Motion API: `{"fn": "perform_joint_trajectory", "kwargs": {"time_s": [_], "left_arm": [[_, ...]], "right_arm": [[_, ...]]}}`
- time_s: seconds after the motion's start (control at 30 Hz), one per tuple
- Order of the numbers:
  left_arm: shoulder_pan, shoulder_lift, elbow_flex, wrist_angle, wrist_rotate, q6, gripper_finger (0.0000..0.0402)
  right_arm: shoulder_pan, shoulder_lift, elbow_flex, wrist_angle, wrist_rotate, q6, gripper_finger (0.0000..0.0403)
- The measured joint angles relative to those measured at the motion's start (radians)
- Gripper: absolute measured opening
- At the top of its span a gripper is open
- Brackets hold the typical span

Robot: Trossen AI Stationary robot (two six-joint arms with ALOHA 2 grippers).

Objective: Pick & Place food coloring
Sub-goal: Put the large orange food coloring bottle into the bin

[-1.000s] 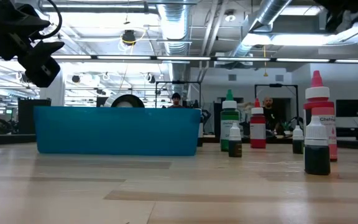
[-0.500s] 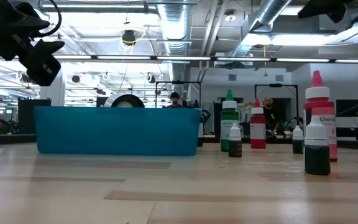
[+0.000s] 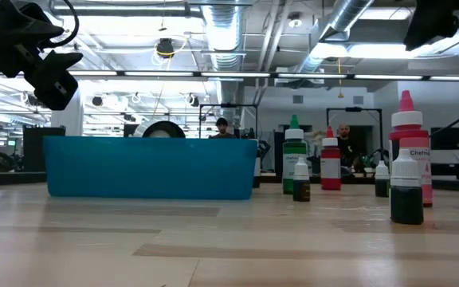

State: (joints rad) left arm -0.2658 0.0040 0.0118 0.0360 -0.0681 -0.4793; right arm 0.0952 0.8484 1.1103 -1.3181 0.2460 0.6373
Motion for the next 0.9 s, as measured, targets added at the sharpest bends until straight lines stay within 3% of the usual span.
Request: {"fn": "perform_joint_trajectory", "kwargs": {"time_s": [0.53, 0.9], "left_arm": [[0.0, 0.0, 0.0, 0.0, 0.0, -0.06, 0.016], [0.0, 0.0, 0.0, 0.0, 0.0, -0.058, 0.016]], "right_arm": [[-0.112, 0.177, 0.0, -0.072, -0.089, -0.011, 0.0212], [-0.179, 0.305, 0.0, -0.094, -0.09, -0.018, 0.0228]]}}
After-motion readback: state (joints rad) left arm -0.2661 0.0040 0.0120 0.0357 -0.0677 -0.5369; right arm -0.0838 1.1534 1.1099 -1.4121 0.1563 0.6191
